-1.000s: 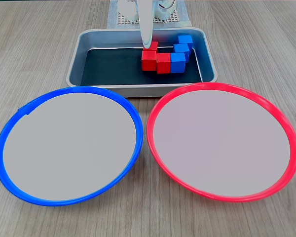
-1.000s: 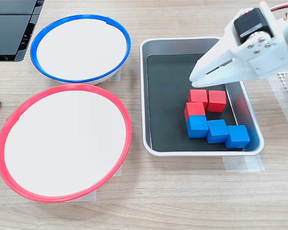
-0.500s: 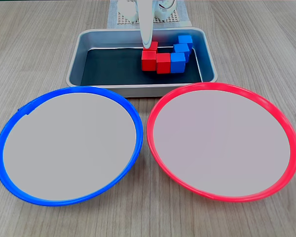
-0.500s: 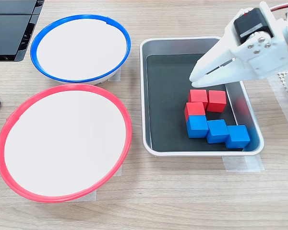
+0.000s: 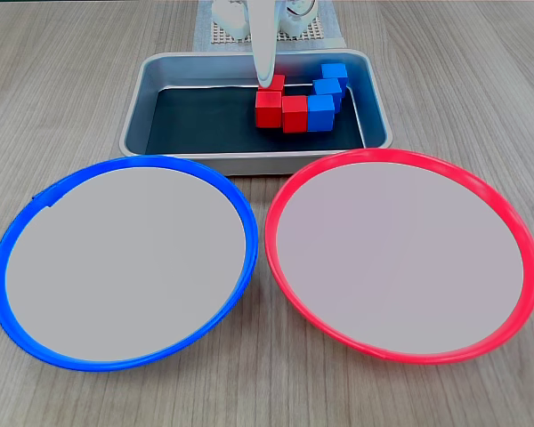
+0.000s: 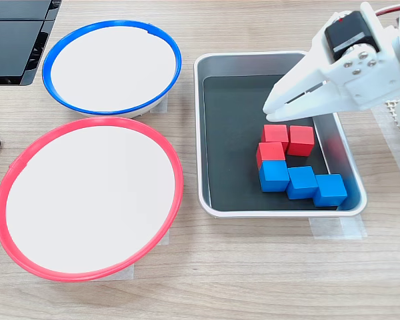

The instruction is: Move six blocks tray to matching dishes

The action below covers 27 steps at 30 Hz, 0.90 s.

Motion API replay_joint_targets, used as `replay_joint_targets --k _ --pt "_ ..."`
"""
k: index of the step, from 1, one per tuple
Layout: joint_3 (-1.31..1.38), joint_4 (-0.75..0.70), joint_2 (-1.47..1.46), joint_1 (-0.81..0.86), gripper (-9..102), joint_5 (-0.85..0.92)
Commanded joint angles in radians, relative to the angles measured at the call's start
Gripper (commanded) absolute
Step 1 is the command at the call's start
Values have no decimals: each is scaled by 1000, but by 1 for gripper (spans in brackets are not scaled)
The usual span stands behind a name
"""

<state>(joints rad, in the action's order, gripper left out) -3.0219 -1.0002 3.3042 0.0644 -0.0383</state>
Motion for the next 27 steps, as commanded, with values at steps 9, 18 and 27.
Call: replay_joint_targets --k 9,18,27 --pt "91 -67 -31 -15 0 78" --pt "646 -334 -701 -5 8 284" --pt "690 -480 -928 28 9 822"
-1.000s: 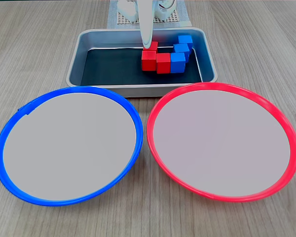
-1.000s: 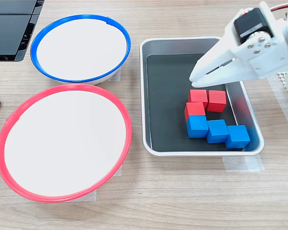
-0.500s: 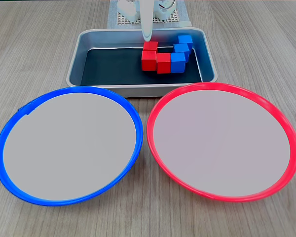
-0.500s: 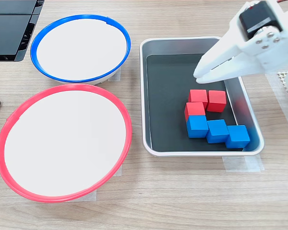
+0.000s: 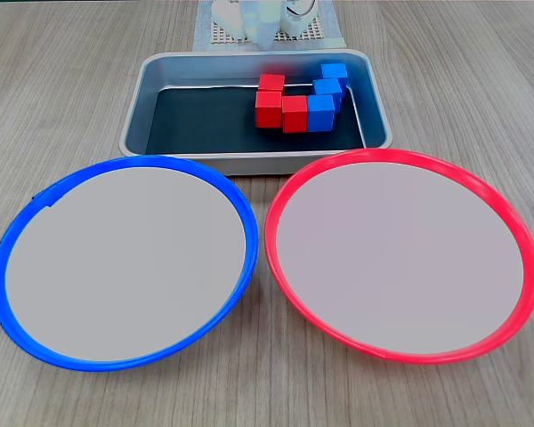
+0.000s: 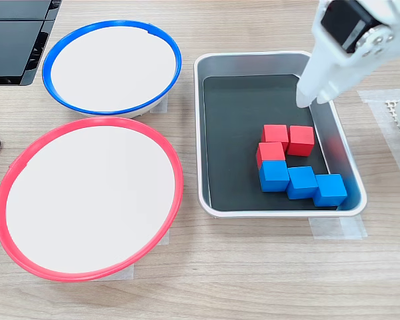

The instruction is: Move six blocks tray to matching dishes

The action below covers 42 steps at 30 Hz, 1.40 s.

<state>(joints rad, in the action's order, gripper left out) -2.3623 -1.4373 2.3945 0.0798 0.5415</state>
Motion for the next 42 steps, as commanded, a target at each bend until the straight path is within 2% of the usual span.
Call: replay_joint_targets --k 1,6,10,21,25,29,31,33,35,37,39,42 --pt "32 -60 -21 21 9 341" --pt "38 -52 -57 48 23 724" --pt "37 -3 -118 49 25 914" --pt "-97 374 -296 51 22 1085" --pt "-141 379 -319 44 18 1126" --pt "-147 364 -314 26 8 1118" --pt "-135 345 -310 14 0 1100" --pt "-34 242 -307 -21 0 1032" --pt "232 72 -337 -117 0 818" --pt "456 -11 -402 -173 0 653" --pt "646 -25 -492 -216 0 491" --pt "881 52 -672 -262 0 242"
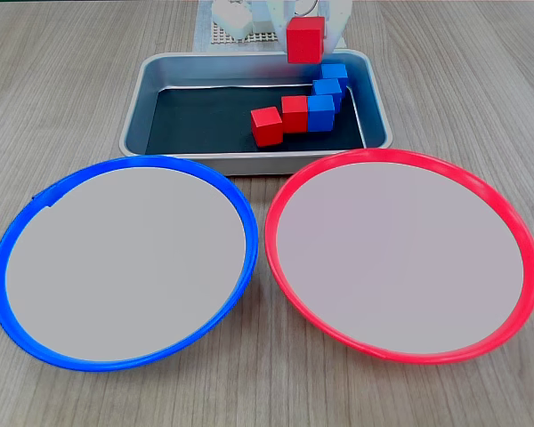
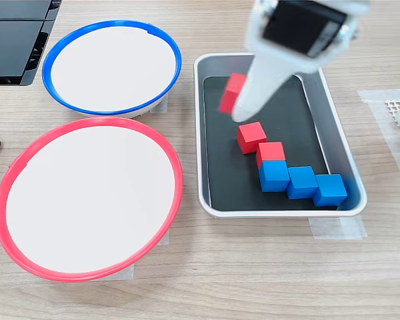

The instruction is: Move six blocks tray to matching dishes

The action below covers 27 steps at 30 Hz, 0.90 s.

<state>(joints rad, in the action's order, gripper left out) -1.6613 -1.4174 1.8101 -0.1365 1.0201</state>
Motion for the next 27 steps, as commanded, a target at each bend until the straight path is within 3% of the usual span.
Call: replay_joint_targets --k 1,6,12,14,17,22,27 --pt "225 78 -144 -54 0 -298" --pt "288 327 -397 -48 0 -428" --pt "290 391 -512 -23 24 -425" --pt "288 391 -512 -18 24 -431" --pt "273 351 -449 -11 0 -468" --pt "172 133 -216 58 0 -666" --pt "-170 89 66 175 4 -673"
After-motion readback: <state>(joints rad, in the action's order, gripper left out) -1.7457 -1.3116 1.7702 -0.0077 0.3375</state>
